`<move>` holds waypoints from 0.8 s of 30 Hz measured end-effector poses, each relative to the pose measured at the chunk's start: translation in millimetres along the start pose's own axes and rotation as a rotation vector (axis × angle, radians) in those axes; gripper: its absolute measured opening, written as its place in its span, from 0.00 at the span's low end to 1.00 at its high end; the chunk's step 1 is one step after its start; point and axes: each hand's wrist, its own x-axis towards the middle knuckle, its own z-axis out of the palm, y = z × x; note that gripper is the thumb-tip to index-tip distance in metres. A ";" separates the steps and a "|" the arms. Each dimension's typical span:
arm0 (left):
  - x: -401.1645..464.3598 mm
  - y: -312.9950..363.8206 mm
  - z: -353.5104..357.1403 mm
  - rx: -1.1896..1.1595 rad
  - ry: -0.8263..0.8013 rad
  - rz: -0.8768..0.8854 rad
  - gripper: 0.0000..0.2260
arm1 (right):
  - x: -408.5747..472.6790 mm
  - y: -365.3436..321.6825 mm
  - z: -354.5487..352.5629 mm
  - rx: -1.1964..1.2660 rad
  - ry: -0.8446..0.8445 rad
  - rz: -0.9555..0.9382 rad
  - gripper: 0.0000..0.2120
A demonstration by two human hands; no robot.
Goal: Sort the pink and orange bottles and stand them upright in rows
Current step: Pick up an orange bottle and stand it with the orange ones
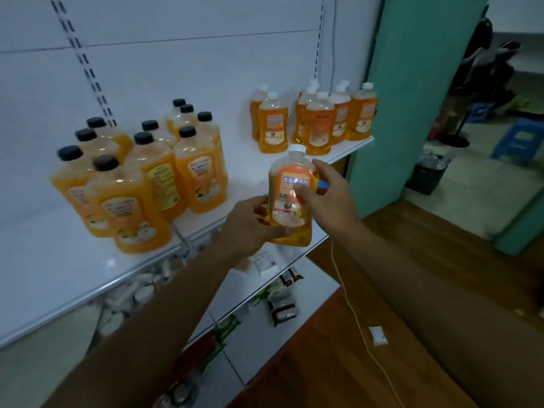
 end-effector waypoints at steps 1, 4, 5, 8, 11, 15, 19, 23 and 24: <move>15.8 4.9 7.6 0.018 0.011 0.004 0.25 | 16.5 4.5 -7.5 -0.001 -0.006 -0.016 0.29; 60.1 16.1 26.2 0.037 0.069 0.029 0.27 | 65.2 13.8 -25.1 -0.016 -0.021 -0.064 0.28; 73.2 17.6 31.0 0.040 0.096 0.040 0.27 | 80.8 16.9 -28.2 -0.017 -0.027 -0.083 0.28; 106.8 18.0 40.6 0.044 0.154 0.063 0.27 | 120.7 27.7 -29.7 -0.024 -0.068 -0.158 0.29; 146.0 6.3 43.8 0.066 0.219 0.076 0.27 | 158.8 41.5 -22.7 -0.053 -0.104 -0.221 0.30; 200.8 -15.8 44.2 0.083 0.284 0.058 0.28 | 204.9 56.4 -4.4 -0.070 -0.141 -0.228 0.30; 251.2 -31.2 44.3 0.103 0.321 0.054 0.29 | 248.3 63.4 8.7 -0.098 -0.166 -0.263 0.30; 280.3 -38.6 49.0 0.073 0.343 0.046 0.27 | 277.4 67.9 13.1 -0.161 -0.169 -0.307 0.29; 284.8 -40.6 50.0 0.068 0.352 0.041 0.26 | 281.6 69.2 13.8 -0.179 -0.178 -0.324 0.29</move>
